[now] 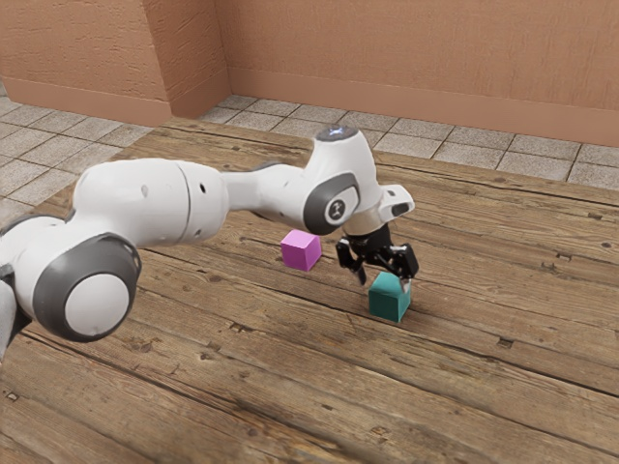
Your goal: Pick up the blue block with one arm, and put the blue block on the pink block with one arm
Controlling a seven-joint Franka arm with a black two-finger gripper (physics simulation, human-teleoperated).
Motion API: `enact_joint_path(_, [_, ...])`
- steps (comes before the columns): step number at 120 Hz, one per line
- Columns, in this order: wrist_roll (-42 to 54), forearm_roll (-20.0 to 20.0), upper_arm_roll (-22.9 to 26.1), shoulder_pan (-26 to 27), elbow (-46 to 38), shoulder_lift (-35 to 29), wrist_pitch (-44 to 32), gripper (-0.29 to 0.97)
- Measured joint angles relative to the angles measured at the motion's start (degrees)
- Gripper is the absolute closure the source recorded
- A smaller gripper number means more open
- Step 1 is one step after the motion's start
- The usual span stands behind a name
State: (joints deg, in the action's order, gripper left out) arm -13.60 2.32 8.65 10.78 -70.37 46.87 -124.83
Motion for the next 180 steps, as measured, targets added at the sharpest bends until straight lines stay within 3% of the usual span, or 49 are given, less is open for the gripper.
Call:
enact_joint_path(75, [-1.18, -2.13, 0.94, -0.03, 4.52, 4.43, -0.13, 0.00])
enact_joint_path(180, [-1.73, -2.61, 1.10, -0.14, 4.70, 6.23, -0.57, 0.00])
